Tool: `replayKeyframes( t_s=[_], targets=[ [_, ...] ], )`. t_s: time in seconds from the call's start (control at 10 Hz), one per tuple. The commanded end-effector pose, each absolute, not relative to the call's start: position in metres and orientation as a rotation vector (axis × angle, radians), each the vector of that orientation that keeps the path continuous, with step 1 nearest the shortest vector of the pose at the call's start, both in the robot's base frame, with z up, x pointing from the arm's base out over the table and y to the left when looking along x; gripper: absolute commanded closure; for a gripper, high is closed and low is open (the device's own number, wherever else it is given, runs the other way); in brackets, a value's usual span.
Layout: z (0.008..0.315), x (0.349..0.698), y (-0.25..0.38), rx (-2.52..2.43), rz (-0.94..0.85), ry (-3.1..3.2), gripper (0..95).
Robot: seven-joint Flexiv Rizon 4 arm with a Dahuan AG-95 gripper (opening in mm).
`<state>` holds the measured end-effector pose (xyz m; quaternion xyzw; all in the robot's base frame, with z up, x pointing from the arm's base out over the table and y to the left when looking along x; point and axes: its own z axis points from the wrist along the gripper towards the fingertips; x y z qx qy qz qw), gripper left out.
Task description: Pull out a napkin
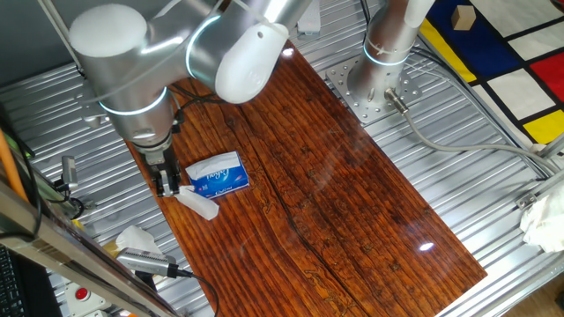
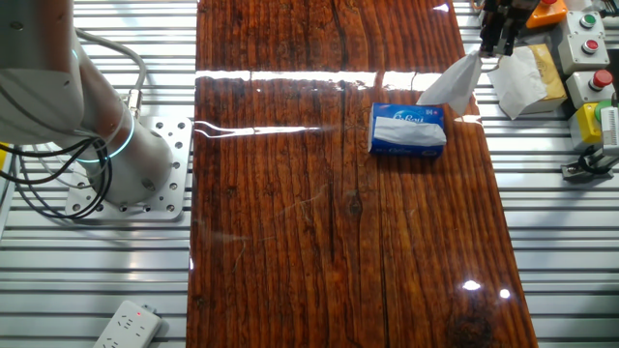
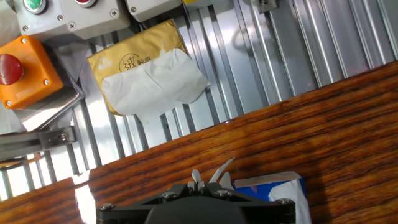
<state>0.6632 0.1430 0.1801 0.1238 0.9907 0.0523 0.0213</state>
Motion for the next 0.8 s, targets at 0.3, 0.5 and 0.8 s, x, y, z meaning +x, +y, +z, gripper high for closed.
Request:
replayKeyframes(
  t_s=[0.3, 0.5, 0.8],
  targets=[
    [0.1800, 0.6633, 0.1432, 0.372, 0.156, 3.070, 95.0],
    [0.1800, 0.6633, 0.1432, 0.373, 0.153, 3.074, 95.0],
    [0.1800, 0.6633, 0.1432, 0.382, 0.150, 3.075, 95.0]
  ],
)
